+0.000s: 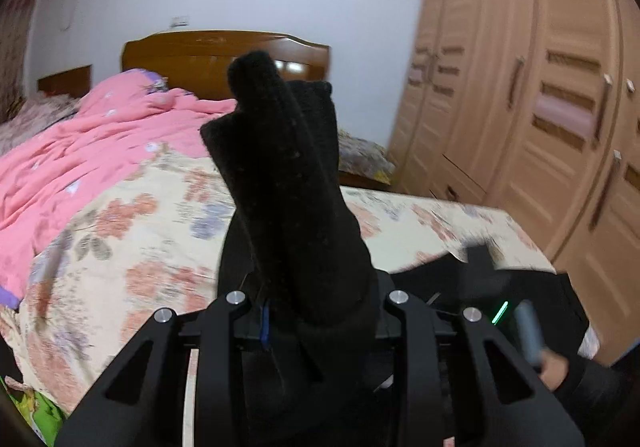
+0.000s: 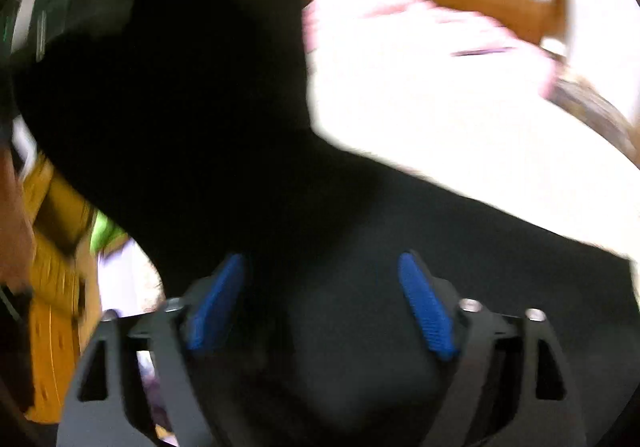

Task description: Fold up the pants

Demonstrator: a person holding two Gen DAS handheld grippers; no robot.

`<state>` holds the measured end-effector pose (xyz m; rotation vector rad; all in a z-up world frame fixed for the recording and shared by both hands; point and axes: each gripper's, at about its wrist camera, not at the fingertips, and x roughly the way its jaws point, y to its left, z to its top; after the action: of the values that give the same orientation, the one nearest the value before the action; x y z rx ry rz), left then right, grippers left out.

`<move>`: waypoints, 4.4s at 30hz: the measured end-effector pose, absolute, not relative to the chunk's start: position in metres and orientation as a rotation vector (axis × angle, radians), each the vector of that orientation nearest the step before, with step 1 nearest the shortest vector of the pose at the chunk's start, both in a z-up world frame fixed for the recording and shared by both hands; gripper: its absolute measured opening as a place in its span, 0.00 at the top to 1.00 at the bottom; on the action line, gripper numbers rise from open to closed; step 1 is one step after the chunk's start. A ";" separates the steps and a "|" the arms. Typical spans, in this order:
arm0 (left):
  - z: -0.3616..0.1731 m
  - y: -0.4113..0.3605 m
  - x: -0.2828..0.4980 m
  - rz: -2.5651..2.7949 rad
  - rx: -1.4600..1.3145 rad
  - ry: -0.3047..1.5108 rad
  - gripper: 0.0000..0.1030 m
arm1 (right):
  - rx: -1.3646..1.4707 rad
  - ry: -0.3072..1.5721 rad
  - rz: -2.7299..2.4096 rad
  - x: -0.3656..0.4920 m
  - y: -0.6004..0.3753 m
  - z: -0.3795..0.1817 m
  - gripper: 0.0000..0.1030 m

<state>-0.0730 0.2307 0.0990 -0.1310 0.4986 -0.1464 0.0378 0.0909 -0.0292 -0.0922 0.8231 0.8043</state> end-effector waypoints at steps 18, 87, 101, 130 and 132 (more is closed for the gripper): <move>-0.025 0.022 -0.116 -0.514 0.467 0.586 0.02 | 0.293 0.841 0.459 0.007 -0.123 -0.043 0.17; -0.027 0.202 0.085 -0.162 -0.064 0.903 0.02 | -0.070 0.814 0.668 -0.049 0.012 -0.045 0.24; -0.039 0.151 0.028 -0.062 0.145 0.840 0.02 | -0.021 0.813 0.686 -0.050 -0.001 -0.042 0.19; -0.046 -0.029 -0.016 -0.376 0.455 0.773 0.02 | 0.690 0.754 0.007 -0.137 -0.295 -0.076 0.13; -0.046 -0.028 -0.015 -0.380 0.447 0.777 0.02 | 0.712 0.758 0.012 -0.141 -0.296 -0.075 0.13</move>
<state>-0.0149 -0.0283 -0.0457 0.4471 0.7770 -0.3796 -0.1407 -0.2956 -0.0753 0.7116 0.7585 0.0115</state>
